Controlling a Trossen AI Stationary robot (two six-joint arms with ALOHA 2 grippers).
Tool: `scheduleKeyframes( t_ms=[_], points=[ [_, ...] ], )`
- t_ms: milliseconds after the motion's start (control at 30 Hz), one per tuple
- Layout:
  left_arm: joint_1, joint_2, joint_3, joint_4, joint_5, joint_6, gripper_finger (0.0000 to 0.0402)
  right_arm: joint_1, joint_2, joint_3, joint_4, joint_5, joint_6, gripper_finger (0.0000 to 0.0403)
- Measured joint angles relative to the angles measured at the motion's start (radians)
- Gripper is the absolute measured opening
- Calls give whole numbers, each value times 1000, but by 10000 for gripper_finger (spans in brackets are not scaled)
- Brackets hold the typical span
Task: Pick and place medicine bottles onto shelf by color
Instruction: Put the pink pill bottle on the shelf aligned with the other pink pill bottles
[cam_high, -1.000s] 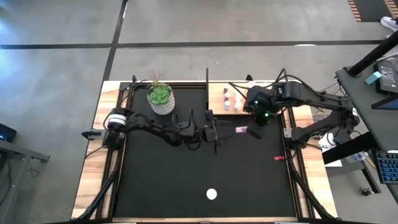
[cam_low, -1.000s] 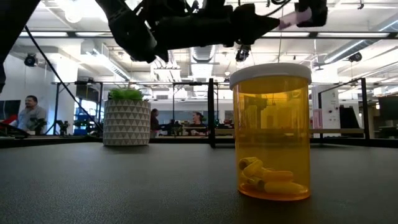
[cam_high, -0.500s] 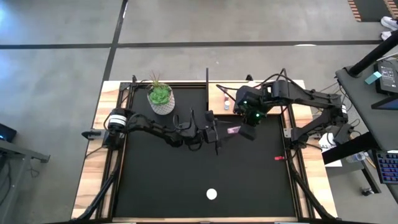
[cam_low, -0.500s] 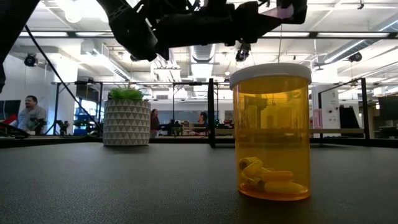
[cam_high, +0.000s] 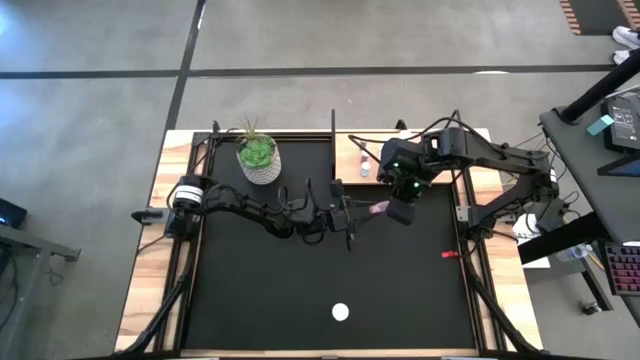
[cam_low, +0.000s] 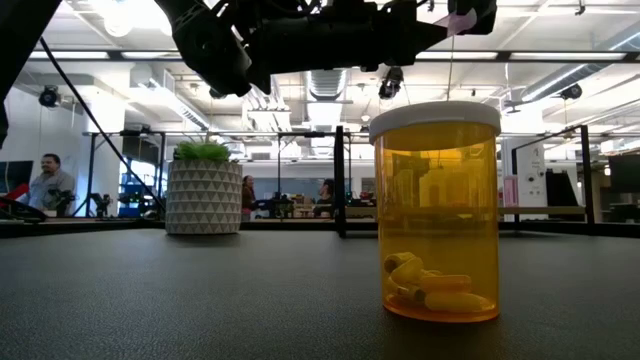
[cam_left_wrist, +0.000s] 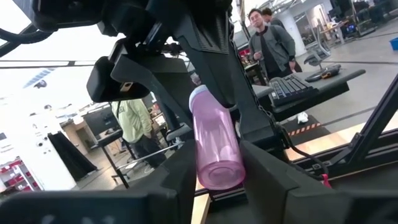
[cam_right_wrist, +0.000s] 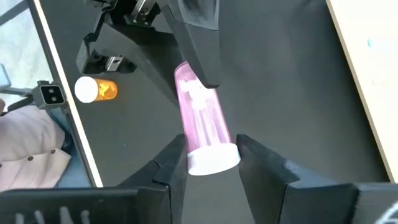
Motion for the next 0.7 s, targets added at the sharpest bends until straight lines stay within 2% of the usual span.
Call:
scheduleKeyframes(
  t_ms=[233,400,500,600,700],
  points=[
    [0,0,1,-2,4,-9,88,10,0,11,3,11,-33,153],
    [-2,0,1,3,10,-111,87,11,-2,78,-3,18,-114,186],
    [-2,0,1,22,9,-177,87,14,-16,125,-2,78,-183,197],
    [-2,0,0,60,2,-248,86,23,-40,147,-2,185,-266,198],
    [-2,-13,0,80,-67,-266,86,36,-69,146,14,230,-347,196]
  ],
)
